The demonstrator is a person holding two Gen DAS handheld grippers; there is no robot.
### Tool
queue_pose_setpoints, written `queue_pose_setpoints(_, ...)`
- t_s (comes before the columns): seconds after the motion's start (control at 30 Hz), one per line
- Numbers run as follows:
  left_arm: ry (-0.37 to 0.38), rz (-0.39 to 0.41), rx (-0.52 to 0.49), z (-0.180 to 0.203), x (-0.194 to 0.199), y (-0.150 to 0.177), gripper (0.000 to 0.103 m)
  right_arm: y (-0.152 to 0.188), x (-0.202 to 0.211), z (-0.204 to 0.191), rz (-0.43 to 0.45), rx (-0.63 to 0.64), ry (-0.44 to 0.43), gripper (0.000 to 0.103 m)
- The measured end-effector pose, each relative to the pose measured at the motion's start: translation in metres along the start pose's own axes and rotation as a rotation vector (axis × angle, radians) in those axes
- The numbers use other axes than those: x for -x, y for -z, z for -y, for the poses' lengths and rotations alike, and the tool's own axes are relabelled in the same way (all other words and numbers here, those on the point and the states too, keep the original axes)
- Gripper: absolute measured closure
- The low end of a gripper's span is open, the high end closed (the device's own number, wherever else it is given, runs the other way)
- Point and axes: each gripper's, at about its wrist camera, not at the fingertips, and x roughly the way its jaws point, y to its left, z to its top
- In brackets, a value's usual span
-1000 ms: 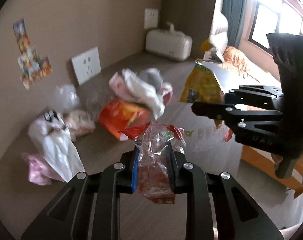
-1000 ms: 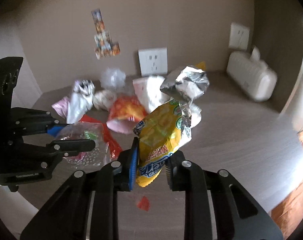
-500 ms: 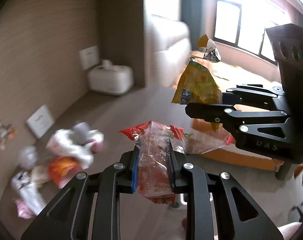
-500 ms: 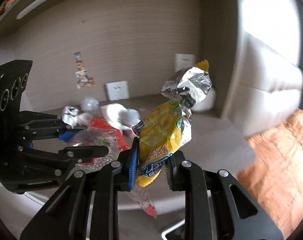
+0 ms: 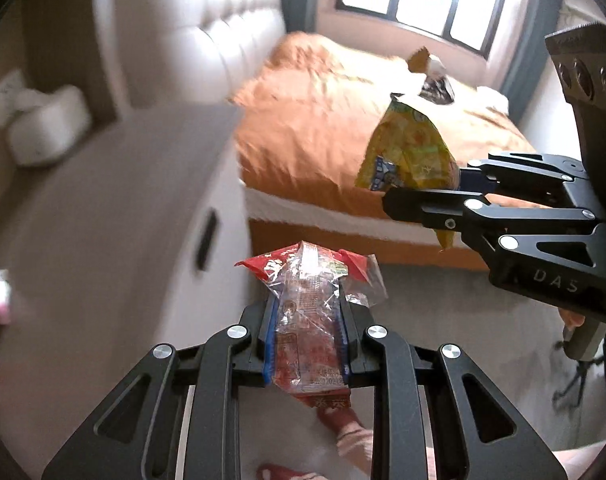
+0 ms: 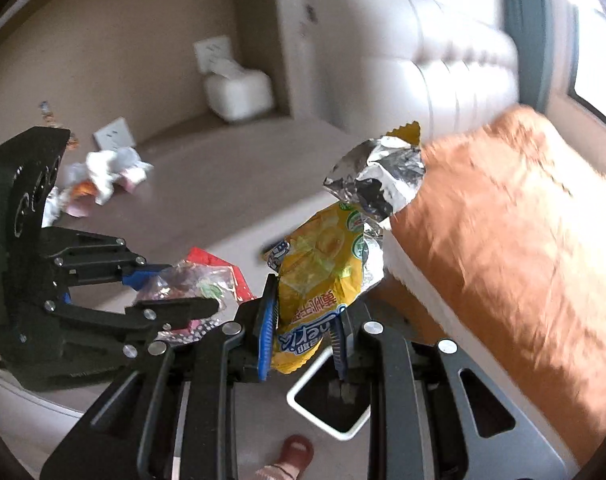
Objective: Collect trash
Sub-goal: 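Carry both wrappers over the white bin and open both tools to drop them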
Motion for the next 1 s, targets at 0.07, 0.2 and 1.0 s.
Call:
queue_pose_setpoints(0.07, 0.026, -0.036, -0.012, 0.009, -0.032, 0.005, 0.080, 0.013, -0.017, 0.014, -0.023, -0.028, -0.001, 0.078)
queue_pose_setpoints(0.2, 0.049, -0.109, -0.033, 0.019, -0.105, 0.026, 0.080, 0.053, -0.077, 0.045, -0.085, -0.091, -0.014, 0.078)
queue_pose_setpoints(1.0, 0.026, -0.280, 0.002, 0.003, -0.374, 0.201, 0.005, 0.253, -0.336, 0.129, -0.312, -0.120, -0.040, 0.005)
